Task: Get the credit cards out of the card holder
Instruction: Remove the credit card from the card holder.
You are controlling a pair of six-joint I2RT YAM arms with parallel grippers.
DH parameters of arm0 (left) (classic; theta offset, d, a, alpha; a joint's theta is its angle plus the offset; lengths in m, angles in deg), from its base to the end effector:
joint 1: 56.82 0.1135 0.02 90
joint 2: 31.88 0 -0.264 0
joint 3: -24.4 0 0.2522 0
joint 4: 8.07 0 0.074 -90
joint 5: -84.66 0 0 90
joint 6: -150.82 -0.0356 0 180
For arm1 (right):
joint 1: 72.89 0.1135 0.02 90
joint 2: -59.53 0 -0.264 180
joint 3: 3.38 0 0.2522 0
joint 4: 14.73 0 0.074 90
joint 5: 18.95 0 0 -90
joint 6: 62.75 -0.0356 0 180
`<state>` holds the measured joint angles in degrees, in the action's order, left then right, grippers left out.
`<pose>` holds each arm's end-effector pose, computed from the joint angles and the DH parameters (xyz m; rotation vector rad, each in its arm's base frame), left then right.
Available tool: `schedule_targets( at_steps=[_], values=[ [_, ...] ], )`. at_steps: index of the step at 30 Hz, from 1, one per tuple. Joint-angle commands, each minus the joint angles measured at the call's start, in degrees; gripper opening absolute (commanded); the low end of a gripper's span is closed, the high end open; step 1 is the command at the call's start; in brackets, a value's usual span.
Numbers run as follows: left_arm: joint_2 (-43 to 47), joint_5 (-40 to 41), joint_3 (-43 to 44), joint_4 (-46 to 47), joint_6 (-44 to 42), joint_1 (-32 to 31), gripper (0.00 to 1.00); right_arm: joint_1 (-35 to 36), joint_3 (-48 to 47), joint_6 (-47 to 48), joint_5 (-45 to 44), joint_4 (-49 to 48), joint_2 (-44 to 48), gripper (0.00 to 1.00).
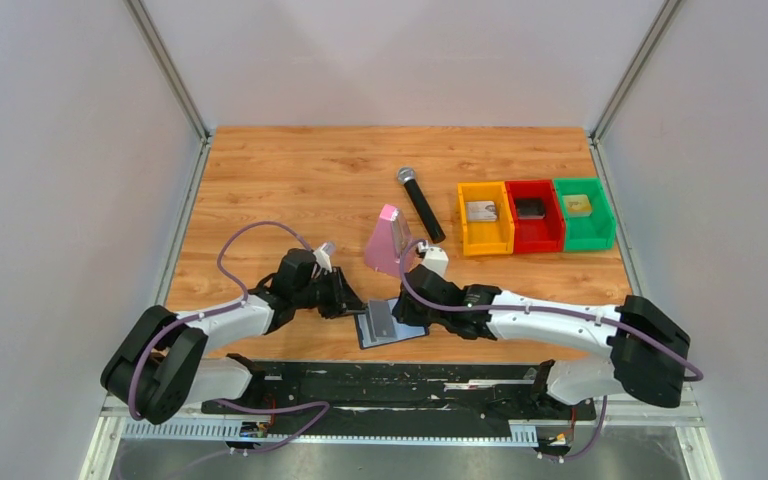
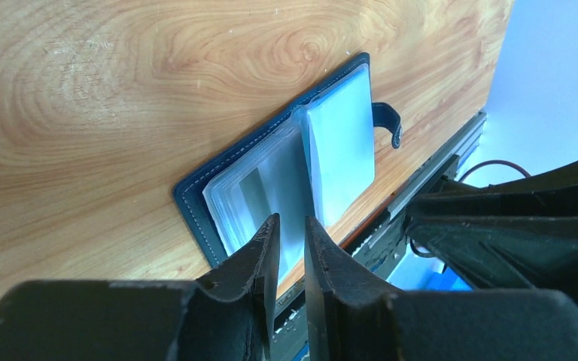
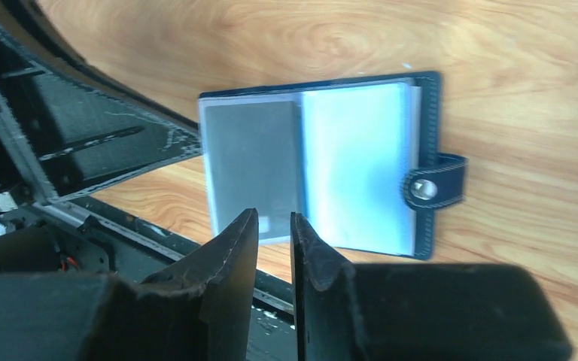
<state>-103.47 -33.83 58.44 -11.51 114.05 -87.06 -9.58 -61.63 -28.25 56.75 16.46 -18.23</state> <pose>0.1781 -0.1235 0.1412 -0.2175 2.5401 -1.2482 0.1293 0.2377 0.2033 -0.0589 2.5191 0.6130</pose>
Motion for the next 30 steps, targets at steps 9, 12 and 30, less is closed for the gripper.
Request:
schedule_targets(
  at_steps=[9,12,30],
  values=[
    [-2.9,-3.0,2.8,6.1,0.2,-1.5,0.27,-1.0,0.7,0.2,-4.0,7.4,10.9,0.27],
    [-4.7,-3.9,4.0,7.6,1.1,-3.3,0.27,-1.1,-0.2,1.6,-3.6,7.4,11.8,0.28],
    [-9.0,0.5,6.8,9.0,2.2,-8.4,0.28,-2.5,1.2,8.3,1.5,2.6,9.5,0.29]
  ],
)
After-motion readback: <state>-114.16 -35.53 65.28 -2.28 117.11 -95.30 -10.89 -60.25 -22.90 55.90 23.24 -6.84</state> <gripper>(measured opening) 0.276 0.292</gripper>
